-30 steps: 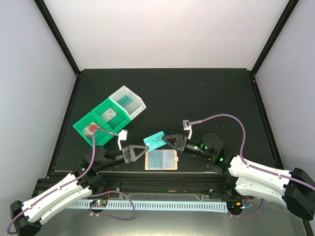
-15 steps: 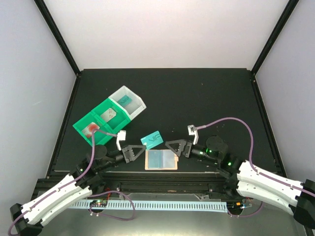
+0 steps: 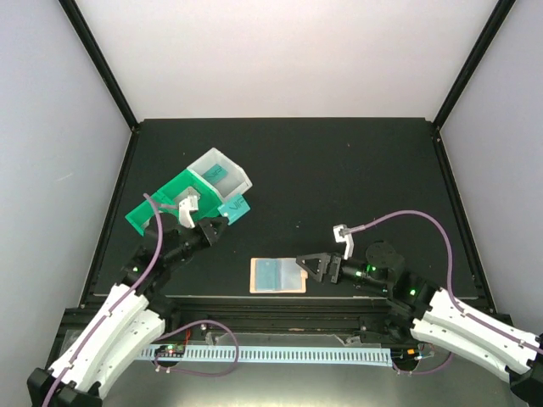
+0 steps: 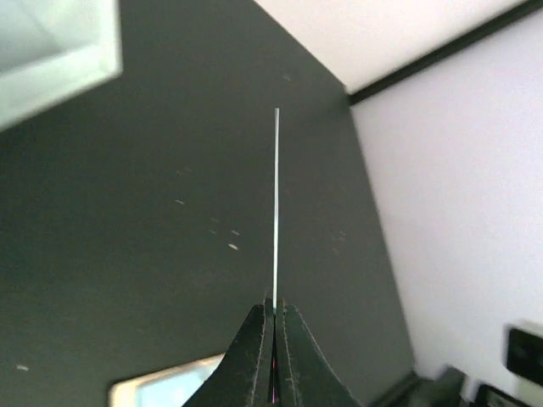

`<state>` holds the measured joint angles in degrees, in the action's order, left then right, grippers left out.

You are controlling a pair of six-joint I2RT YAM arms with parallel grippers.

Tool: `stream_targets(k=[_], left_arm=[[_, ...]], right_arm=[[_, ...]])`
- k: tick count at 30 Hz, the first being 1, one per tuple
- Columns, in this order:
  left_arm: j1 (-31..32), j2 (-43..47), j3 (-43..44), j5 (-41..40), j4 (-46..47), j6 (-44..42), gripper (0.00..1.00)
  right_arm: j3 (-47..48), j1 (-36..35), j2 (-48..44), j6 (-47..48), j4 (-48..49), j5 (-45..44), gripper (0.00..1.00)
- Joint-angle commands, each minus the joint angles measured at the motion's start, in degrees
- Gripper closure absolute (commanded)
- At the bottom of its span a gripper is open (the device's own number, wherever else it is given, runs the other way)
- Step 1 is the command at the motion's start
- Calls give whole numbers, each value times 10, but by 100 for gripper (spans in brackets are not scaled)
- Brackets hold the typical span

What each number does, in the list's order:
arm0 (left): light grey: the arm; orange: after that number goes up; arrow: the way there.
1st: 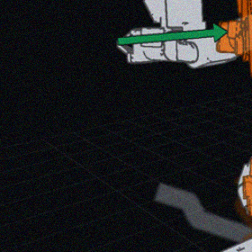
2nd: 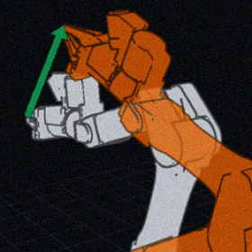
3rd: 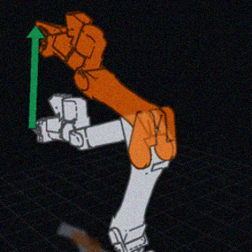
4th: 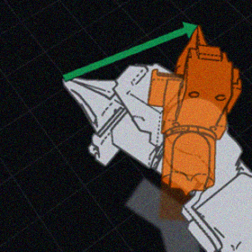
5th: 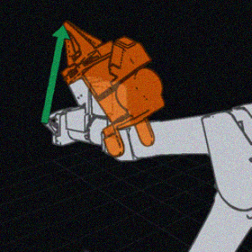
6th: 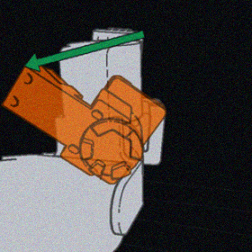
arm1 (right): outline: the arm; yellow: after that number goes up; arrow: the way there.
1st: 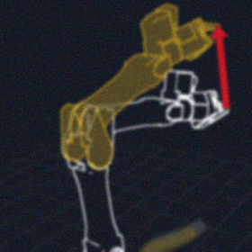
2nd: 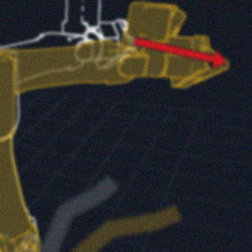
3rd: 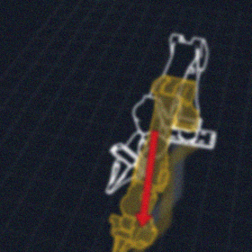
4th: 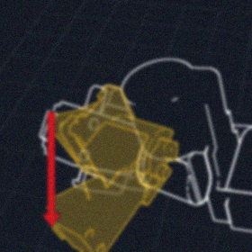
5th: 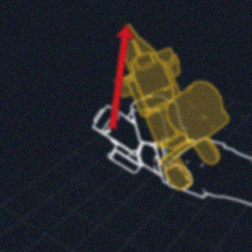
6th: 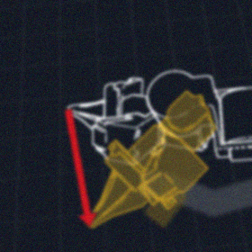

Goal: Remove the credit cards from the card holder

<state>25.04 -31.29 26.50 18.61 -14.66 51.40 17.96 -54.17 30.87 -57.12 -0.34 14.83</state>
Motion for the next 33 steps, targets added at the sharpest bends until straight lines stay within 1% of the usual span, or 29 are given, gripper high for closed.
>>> stream_targets(k=[1,4,7,11,13,15,18,20,25,30,33], left_arm=[[-69,-60,44,13,-36,-76,98],[-114,-124,63,27,-26,-94,98],[-145,-185,95,37,-20,-101,98],[-172,-271,163,33,-28,-113,99],[-185,-315,207,33,-52,-122,99],[-193,-351,238,32,-56,-121,98],[-200,-393,258,45,-35,-108,99],[-202,-416,275,40,-29,-106,98],[-205,-513,335,22,-47,-109,98],[-207,-567,367,17,-42,-102,99],[-210,-596,389,-9,-58,-104,98]], right_arm=[[28,0,-25,50,-105,-22,0],[21,1,-38,58,-117,-11,0],[12,0,-45,67,-117,-3,0],[11,1,-38,80,-144,-21,0],[8,1,-33,84,-151,-25,0],[9,1,-25,91,-156,-23,0],[24,1,-19,109,-183,-20,0],[28,1,-21,111,-202,-27,0],[15,2,-32,99,-190,-33,0],[23,1,-11,97,-186,-37,0],[25,1,3,93,-182,-35,0]])
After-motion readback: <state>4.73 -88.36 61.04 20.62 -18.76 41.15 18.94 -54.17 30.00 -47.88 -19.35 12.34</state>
